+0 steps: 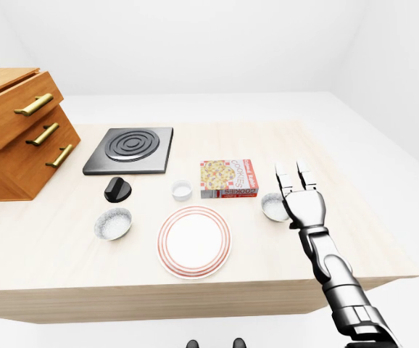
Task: Pick the akita bowl next to the plate and place it on the plate.
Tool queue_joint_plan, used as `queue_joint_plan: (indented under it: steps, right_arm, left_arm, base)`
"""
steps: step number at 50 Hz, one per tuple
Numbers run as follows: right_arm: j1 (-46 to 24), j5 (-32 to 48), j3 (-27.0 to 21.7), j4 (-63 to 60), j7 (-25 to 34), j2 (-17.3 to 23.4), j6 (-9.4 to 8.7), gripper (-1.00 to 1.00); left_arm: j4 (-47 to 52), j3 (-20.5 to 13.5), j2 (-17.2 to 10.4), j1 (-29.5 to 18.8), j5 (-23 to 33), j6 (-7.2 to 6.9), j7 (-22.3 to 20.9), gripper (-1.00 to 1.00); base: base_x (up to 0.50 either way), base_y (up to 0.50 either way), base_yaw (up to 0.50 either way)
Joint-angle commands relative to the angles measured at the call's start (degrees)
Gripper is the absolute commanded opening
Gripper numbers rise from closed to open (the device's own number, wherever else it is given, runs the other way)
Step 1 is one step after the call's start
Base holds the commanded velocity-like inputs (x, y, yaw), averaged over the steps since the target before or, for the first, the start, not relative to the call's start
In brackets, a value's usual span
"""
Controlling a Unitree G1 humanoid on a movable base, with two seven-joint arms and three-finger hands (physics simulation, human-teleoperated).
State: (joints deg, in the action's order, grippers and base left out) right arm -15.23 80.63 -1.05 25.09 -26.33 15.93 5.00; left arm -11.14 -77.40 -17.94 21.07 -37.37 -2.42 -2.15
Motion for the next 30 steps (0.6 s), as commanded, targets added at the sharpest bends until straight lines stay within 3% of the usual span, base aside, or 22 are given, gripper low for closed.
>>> queue_joint_plan:
  steps: [1,30]
  right_arm:
    - [-2.5,-0.8,0.6,5.5,-3.0,0.9,0.00,1.00]
    - [-2.8,-1.1,2.0,6.8,-3.7,-1.2,0.00,1.00]
  left_arm:
    - [0.0,0.4,0.1,-0.1,0.0,0.14,0.1,1.00]
    - [-0.8,0.2,-0.2,0.0,-0.6,0.25,-0.2,1.00]
  base:
    - [0.00,0.00,0.00]
    - [0.00,0.00,0.00]
